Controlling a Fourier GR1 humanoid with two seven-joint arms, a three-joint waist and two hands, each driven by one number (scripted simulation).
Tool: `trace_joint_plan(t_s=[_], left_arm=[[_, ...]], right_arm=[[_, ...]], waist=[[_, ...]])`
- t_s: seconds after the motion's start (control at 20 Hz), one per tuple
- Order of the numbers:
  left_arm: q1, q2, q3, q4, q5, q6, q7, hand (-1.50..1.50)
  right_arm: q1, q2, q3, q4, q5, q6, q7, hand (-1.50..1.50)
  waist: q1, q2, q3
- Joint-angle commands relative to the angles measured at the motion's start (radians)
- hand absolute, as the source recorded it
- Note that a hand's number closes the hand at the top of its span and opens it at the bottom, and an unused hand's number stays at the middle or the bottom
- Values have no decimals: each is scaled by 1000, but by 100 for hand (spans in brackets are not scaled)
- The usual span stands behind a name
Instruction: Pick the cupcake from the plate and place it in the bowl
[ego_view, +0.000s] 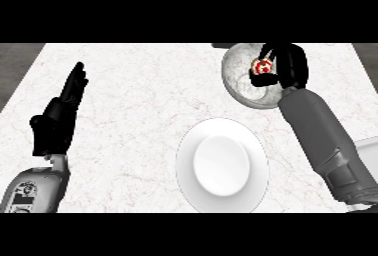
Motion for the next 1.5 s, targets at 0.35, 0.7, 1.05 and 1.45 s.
trace_joint_plan(t_s=[0.35, 0.7, 1.05, 1.45], left_arm=[[8, 1, -4, -6, -3, -12, -7, 0], [-29, 3, 15, 30, -2, -8, -30, 0], [19, -4, 14, -6, 9, -17, -11, 0], [17, -8, 28, 11, -25, 12, -18, 0]], right_arm=[[-69, -4, -176, 244, -188, 197, -285, -150], [-118, -53, -289, 307, -280, 240, -419, -150], [-105, -169, -373, 362, -365, 447, -484, -150], [6, -265, -417, 368, -430, 719, -614, -150]], waist=[[23, 8, 2], [17, 11, 1], [-1, -1, 1], [-32, -11, 0]])
